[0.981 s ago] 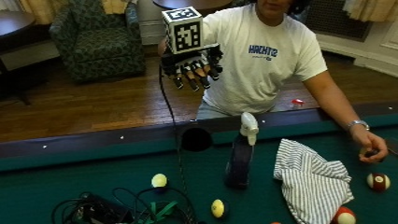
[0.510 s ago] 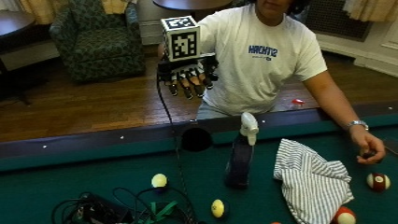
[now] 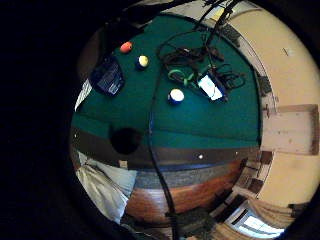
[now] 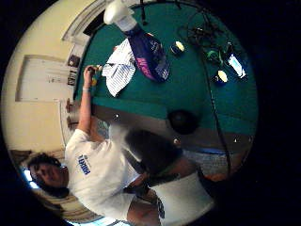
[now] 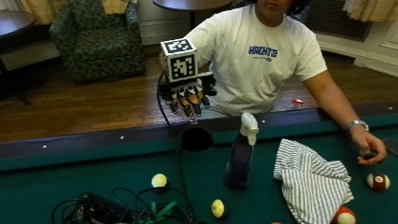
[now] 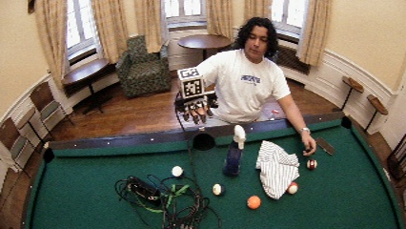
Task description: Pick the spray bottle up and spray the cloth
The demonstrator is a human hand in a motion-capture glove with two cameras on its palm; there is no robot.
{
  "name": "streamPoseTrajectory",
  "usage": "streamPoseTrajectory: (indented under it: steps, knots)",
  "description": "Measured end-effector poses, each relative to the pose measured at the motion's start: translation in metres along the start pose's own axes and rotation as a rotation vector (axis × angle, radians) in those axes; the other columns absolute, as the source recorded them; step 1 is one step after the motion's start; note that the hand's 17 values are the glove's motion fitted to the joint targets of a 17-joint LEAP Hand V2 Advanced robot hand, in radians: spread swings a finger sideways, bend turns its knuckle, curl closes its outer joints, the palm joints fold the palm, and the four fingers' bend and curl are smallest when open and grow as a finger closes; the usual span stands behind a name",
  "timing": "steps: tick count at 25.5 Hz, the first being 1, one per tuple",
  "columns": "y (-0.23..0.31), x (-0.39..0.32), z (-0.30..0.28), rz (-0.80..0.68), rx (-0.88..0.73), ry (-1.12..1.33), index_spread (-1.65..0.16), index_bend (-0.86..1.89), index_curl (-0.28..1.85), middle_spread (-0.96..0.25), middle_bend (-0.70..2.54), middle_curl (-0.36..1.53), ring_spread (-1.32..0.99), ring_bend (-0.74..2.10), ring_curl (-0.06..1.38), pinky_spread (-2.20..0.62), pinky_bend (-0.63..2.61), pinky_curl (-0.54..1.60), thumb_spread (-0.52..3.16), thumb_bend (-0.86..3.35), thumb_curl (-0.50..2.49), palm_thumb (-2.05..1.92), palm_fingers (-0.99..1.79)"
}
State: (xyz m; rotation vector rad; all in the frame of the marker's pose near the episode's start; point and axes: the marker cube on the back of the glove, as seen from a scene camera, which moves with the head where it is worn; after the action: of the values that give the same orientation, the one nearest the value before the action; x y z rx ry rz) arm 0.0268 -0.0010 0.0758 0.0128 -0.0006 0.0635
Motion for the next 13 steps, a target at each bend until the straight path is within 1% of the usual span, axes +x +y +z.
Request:
streamPoseTrajectory:
  steps: [7, 13]
  knots:
    - [0.004, 0.014, 0.035, 0.029, -0.009, -0.061, -0.41, 0.13, 0.15, -0.08, 0.26, 0.27, -0.05, 0.4, 0.22, 0.24, 0.52, 0.3, 0.91, -0.03, 0.26, 0.27, 0.17]
    - [0.002, 0.017, 0.054, 0.046, 0.017, -0.087, -0.41, 0.13, 0.16, -0.07, 0.26, 0.29, -0.04, 0.41, 0.23, 0.24, 0.51, 0.3, 0.91, -0.03, 0.28, 0.27, 0.18]
